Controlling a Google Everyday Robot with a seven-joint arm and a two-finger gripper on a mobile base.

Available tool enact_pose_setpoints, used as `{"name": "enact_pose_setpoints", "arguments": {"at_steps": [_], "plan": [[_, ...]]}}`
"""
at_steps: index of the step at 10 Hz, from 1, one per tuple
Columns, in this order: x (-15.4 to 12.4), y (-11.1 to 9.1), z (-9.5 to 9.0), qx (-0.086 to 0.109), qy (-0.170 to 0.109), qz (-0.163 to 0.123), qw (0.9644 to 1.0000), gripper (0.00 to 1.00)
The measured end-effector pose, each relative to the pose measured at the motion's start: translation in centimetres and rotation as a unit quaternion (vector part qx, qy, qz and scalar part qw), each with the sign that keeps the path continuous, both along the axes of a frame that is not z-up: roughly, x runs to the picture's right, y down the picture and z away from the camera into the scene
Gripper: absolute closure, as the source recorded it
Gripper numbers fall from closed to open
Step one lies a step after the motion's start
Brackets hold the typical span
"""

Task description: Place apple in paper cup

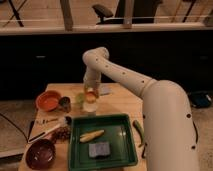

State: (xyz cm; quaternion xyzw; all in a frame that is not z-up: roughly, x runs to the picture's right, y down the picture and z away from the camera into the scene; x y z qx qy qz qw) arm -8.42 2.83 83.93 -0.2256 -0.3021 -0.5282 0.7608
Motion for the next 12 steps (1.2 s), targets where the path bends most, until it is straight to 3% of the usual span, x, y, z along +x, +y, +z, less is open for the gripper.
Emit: {"name": "enact_pose_setpoints", "arguments": {"at_steps": [3, 9, 12], "plan": [[0.03, 0.19, -0.14, -0.004, -0.004, -0.003, 1.0000, 0.91], [0.16, 0.33, -0.46, -0.011, -0.010, -0.010, 0.9998, 0.72], [0.21, 0.41, -0.54, -0.014, -0.013, -0.013, 0.9997, 0.72]]}}
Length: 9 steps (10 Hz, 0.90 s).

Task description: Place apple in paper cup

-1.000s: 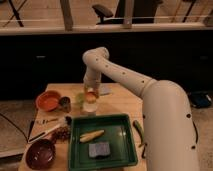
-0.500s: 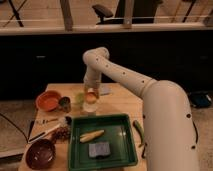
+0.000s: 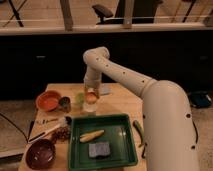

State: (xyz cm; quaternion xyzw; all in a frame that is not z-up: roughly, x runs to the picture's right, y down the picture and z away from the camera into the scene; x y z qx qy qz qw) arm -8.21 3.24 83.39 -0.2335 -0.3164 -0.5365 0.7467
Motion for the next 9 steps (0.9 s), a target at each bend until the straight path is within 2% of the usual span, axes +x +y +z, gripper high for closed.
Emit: {"name": "enact_pose_setpoints", "arguments": {"at_steps": [1, 4, 5, 8, 9], "plan": [[0.06, -0.03, -0.05, -0.001, -0.001, -0.001, 1.0000, 0.68], [0.20, -0.06, -0.14, -0.005, -0.004, -0.004, 1.0000, 0.68], [0.16, -0.02, -0.18, -0.006, -0.005, -0.006, 0.9999, 0.73], [-0.03, 0.03, -0.26, -0.010, -0.009, -0.011, 0.9999, 0.75], [-0.02, 0.01, -0.30, -0.011, -0.010, -0.012, 0.9998, 0.70]]}}
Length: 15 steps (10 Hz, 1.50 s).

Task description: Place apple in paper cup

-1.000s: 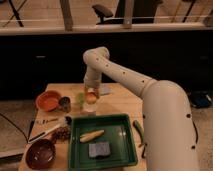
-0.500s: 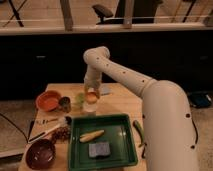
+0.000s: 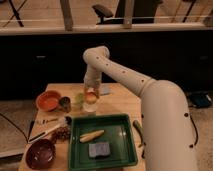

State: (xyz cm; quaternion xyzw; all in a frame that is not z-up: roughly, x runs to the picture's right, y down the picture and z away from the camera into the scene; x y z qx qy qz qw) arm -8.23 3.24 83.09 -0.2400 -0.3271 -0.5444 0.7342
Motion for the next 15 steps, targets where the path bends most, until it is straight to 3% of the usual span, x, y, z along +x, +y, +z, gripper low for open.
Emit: {"name": "enact_pose_setpoints", "arguments": {"at_steps": [5, 6, 8, 13, 15], "plan": [[0.28, 0.02, 0.01, -0.005, -0.002, -0.003, 1.0000, 0.46], [0.29, 0.00, -0.02, -0.006, -0.003, -0.004, 1.0000, 0.46], [0.23, 0.08, -0.01, -0.008, -0.004, -0.006, 0.9999, 0.57], [0.47, 0.41, 0.37, -0.013, -0.004, -0.007, 0.9999, 0.60], [0.50, 0.34, 0.24, -0.014, -0.006, -0.009, 0.9998, 0.70]]}}
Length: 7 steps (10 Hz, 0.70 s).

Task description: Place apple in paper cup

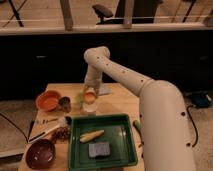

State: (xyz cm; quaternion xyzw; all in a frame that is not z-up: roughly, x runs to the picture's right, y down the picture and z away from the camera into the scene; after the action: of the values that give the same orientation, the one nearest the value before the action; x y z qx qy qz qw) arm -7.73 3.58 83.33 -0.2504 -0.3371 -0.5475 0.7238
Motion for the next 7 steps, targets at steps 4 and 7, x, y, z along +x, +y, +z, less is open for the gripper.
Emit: {"name": "enact_pose_setpoints", "arguments": {"at_steps": [4, 7], "plan": [[0.01, 0.00, 0.05, -0.001, -0.001, -0.003, 1.0000, 0.56], [0.06, 0.04, 0.02, -0.004, -0.003, -0.005, 1.0000, 0.69]]}}
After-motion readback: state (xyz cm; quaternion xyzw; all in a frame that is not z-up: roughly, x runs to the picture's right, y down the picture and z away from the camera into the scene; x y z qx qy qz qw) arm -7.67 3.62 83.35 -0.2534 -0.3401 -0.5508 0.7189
